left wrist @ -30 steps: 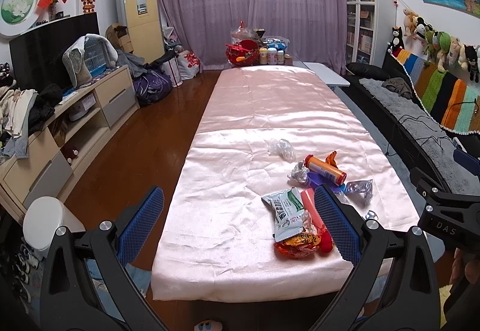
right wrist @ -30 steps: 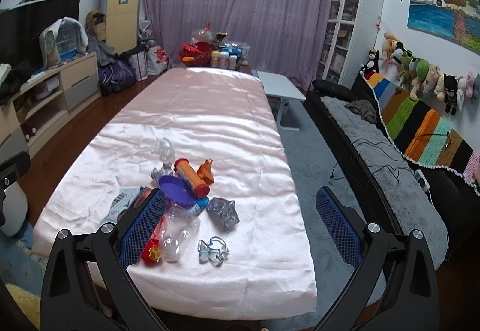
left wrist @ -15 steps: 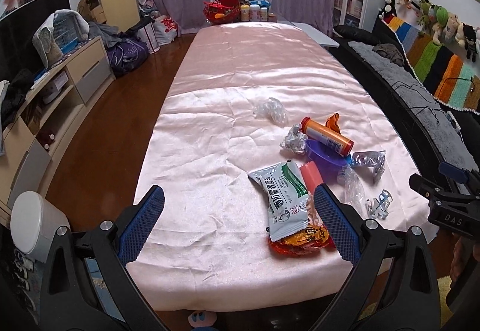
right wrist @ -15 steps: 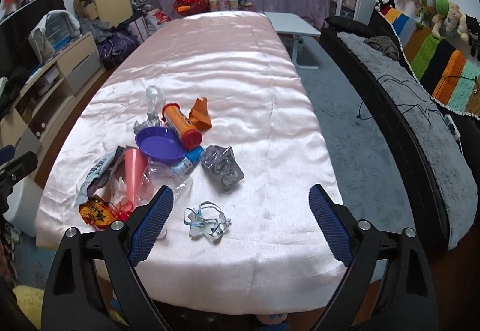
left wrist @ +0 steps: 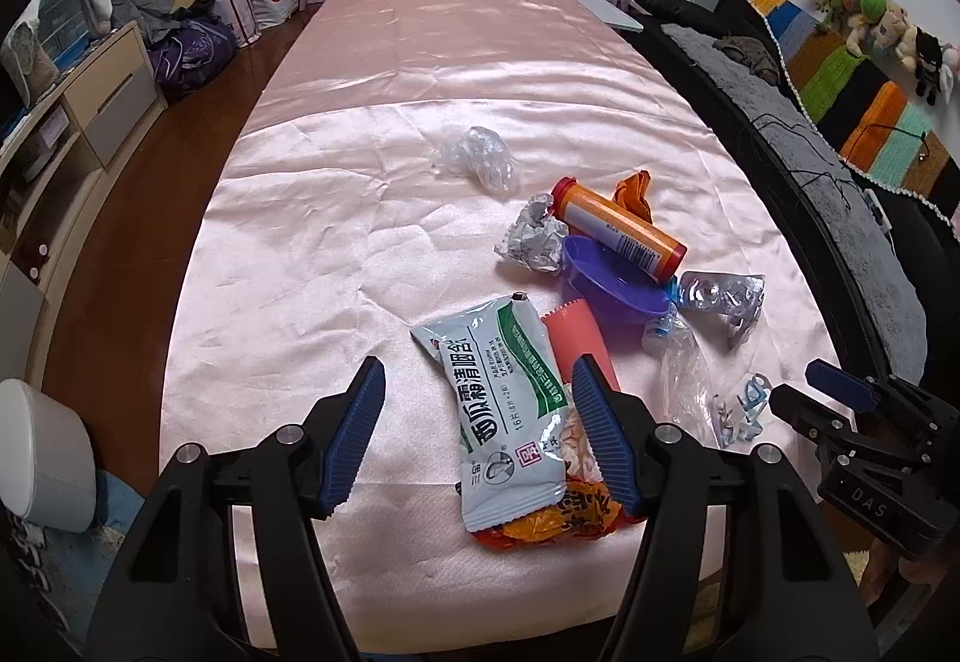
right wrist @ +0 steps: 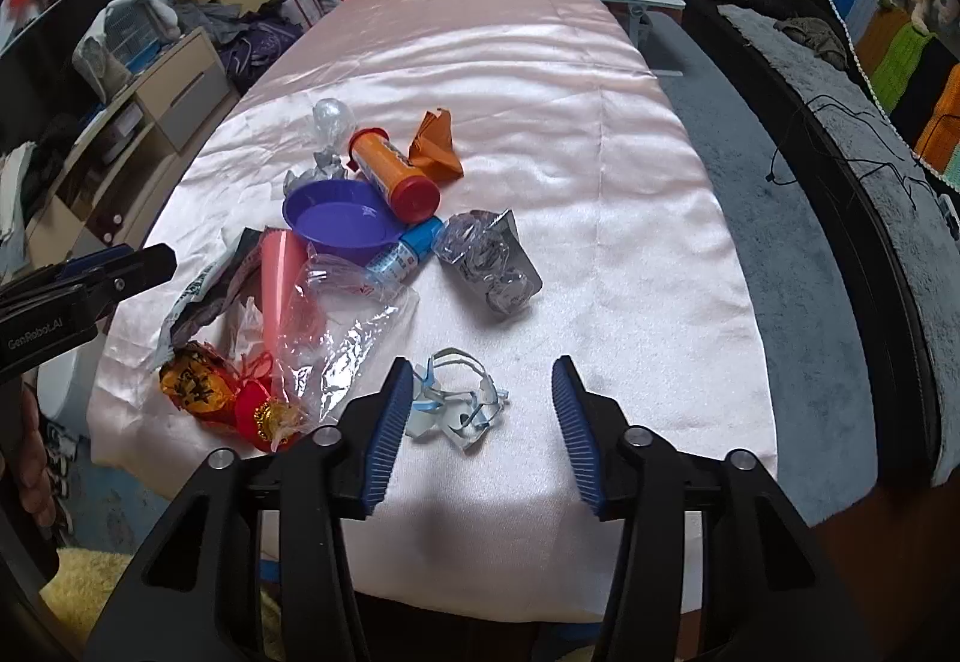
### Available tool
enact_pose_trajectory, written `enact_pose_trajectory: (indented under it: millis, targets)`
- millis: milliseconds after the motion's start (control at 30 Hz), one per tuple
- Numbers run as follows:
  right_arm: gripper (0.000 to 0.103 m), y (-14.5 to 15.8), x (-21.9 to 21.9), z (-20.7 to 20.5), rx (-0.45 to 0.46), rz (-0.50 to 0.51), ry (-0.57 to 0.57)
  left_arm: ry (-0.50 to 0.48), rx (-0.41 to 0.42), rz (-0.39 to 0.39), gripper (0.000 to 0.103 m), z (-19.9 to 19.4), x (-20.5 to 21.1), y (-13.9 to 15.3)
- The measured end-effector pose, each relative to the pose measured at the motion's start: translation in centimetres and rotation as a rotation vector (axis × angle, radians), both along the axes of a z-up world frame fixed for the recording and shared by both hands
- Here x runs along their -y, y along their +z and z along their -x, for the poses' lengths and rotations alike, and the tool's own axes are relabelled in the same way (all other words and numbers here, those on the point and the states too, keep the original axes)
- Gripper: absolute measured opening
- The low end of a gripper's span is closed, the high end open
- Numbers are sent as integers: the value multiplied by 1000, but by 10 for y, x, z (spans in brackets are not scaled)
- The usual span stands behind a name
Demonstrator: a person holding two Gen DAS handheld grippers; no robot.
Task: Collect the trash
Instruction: 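Grasp the white-green snack wrapper with the left tool while the right tool grasps the clear plastic strap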
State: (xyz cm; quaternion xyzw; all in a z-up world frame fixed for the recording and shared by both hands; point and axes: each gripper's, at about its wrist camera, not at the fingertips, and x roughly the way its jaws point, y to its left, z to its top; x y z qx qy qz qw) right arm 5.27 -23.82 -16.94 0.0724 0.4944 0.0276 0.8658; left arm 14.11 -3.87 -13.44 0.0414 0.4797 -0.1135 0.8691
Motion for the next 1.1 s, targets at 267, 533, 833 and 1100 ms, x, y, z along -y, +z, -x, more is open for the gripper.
enact_pose_trajectory:
  millis: [267,533,833,1100]
  targets:
    - [42,-17,-13,-9,-54,3,33,-30,-63,-33,48,-16,11,-20]
    - [34,-32,-21,-21,-88,25,46,-22,-100,-33,32,-29,6,-32]
    - [19,-32,-21,-22,-65,38,47,2,-132,-26,17,-40,0,-44]
    - [18,-15,-16,-15,-8,44,38,35,-74,11,3,-40,-15,-27]
